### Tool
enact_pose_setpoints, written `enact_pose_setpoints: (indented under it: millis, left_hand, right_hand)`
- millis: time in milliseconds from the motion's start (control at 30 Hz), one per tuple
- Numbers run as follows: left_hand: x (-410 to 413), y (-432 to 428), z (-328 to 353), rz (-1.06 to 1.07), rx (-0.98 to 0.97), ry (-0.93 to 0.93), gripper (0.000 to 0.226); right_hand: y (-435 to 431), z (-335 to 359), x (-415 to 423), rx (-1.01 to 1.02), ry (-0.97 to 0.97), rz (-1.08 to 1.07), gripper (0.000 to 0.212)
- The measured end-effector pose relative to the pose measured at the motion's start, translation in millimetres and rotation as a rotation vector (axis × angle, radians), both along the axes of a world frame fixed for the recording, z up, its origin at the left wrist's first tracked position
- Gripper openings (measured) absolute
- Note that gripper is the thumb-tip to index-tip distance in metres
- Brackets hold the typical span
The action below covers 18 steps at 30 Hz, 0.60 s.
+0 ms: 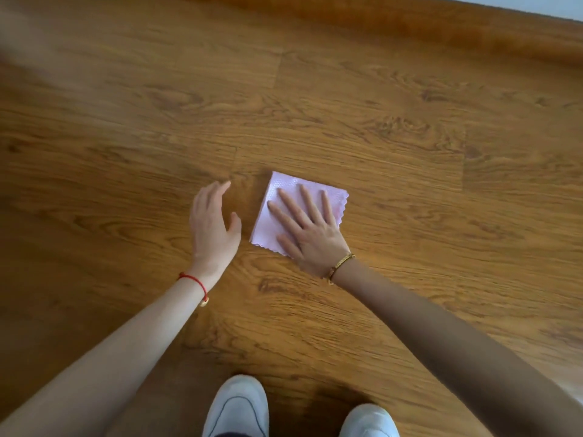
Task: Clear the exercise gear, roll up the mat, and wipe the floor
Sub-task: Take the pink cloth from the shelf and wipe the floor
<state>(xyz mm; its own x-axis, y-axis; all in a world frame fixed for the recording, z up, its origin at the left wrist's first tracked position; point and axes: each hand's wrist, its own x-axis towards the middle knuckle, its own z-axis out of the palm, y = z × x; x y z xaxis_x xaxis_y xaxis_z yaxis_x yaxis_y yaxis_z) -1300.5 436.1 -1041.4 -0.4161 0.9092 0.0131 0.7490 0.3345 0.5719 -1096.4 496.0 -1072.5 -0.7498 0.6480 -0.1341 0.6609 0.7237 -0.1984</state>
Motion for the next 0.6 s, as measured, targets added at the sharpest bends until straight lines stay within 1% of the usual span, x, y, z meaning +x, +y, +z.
enact_pose_setpoints:
  millis: [100, 200, 367, 500, 600]
  left_hand:
    - [-20.8, -17.1, 3.3, 0.030, 0.004, -0.010, 0.053]
    - [-41.8, -36.4, 3.0, 0.040, 0.003, 0.018, 0.054]
    - [-70.1, -65.6, -2.0, 0.079, -0.066, 0.057, 0.059]
    - [-75.9, -77.0, -5.1, 0.108, -0.207, 0.057, 0.061]
    - [-69.8, -75.9, -4.0, 0.135, -0.300, 0.063, 0.062]
  right_hand:
    - [31.5, 1.4, -31.4, -0.013, -0.016, -0.007, 0.060]
    - [63.1, 3.1, -65.6, -0.040, -0.033, -0.015, 0.061]
    - [105.3, 5.6, -121.7, -0.051, -0.061, -0.050, 0.060]
    - [110.0, 9.0, -158.2, -0.069, -0.074, -0.097, 0.061]
    - [100.8, 8.4, -164.7, -0.065, -0.067, -0.085, 0.061]
